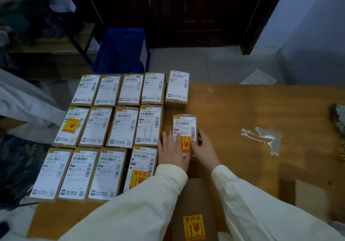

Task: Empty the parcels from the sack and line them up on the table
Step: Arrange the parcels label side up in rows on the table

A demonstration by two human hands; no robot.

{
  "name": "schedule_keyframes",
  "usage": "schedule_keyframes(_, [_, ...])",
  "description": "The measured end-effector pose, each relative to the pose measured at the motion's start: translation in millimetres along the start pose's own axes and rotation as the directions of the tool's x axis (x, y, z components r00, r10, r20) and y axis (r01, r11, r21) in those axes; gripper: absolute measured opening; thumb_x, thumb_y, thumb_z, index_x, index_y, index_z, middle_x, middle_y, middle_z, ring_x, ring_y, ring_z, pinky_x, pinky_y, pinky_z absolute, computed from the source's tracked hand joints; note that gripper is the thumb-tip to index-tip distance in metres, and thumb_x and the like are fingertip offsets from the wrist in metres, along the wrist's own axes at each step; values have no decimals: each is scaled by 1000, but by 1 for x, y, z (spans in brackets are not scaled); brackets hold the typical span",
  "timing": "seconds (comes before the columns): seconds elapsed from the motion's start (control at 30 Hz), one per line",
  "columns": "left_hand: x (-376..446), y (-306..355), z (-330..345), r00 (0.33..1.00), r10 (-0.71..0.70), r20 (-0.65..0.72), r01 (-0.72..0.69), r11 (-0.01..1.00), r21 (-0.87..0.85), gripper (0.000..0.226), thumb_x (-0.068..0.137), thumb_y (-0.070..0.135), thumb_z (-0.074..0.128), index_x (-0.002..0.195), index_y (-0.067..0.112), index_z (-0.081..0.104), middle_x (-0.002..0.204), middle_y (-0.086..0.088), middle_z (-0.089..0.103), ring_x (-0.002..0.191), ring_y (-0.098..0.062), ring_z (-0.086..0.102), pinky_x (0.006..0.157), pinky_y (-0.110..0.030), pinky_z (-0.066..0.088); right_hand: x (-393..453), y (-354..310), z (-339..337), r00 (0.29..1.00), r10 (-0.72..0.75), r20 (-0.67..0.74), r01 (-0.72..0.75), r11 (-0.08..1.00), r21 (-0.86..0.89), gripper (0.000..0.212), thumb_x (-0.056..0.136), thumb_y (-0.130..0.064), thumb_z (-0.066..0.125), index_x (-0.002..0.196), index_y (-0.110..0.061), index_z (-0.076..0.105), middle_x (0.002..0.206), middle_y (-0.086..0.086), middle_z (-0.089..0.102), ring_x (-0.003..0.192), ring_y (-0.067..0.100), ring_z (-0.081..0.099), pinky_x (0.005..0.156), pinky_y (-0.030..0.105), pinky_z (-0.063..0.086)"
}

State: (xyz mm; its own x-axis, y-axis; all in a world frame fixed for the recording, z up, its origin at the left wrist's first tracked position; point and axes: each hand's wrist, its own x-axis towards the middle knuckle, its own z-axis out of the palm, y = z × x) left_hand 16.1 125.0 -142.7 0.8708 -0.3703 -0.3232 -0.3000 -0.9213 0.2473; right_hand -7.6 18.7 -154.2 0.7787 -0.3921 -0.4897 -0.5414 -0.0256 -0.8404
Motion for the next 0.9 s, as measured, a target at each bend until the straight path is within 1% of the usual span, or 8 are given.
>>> schedule_keyframes(0.07, [6,-10,-5,998,51,26,-54,989,135,68,96,50,28,149,15,3,158,-7,-3,145,-28,-12,116,-44,-10,-4,-3,3,999,-13,43,12,1000,16,47,93,-10,54,135,-24,41,122,-8,54,111,10,53,83,23,54])
schedule_keyframes(0.1, [10,-13,-8,997,61,37,-66,983,170,68,96,50,26,149,14,2,158,-7,-4,145,-27,-13,116,-44,-11,-3,-5,4,999,-33,38,34,999,-31,48,92,-10,54,137,-21,41,123,-6,54,113,10,52,86,22,51])
schedule_keyframes(0.23, [21,-19,-15,998,54,40,-61,978,197,67,97,47,25,148,10,2,158,-6,-5,145,-25,-14,115,-43,-12,7,-15,12,998,-50,23,53,989,-136,48,93,-15,55,138,-16,40,135,2,53,123,17,51,99,32,45])
schedule_keyframes(0.3, [24,-20,-16,997,50,50,-59,979,196,67,98,46,25,148,9,1,158,-7,-6,145,-25,-13,115,-43,-12,12,-19,16,999,-30,18,32,988,-154,49,93,-16,55,139,-16,39,138,4,51,125,20,49,103,38,44])
schedule_keyframes(0.33, [25,-21,-17,997,50,56,-60,979,196,67,98,46,25,148,9,0,158,-7,-6,145,-25,-13,116,-42,-12,14,-20,17,999,-31,14,33,986,-166,49,93,-16,55,139,-16,39,138,4,51,126,20,49,104,38,43])
schedule_keyframes(0.53, [33,-22,-20,997,50,59,-61,977,205,68,97,46,25,148,9,0,158,-7,-6,145,-24,-12,116,-42,-10,18,-29,19,999,-42,-1,41,985,-170,46,93,-12,54,138,-12,41,137,5,52,126,20,48,96,26,40])
schedule_keyframes(0.77, [41,-22,-19,997,51,58,-63,971,229,69,97,47,25,148,8,0,158,-8,-5,145,-24,-11,117,-41,-9,24,-33,22,1000,-25,-12,23,989,-147,45,92,-12,54,136,-11,44,134,7,55,124,22,51,98,32,44])
schedule_keyframes(0.9, [41,-20,-22,997,65,31,-69,982,174,69,97,46,29,148,8,3,158,-9,-1,146,-24,-8,117,-41,-7,19,-34,20,999,28,-29,-34,973,-229,45,94,-20,52,136,-7,43,135,10,53,123,24,51,99,33,42])
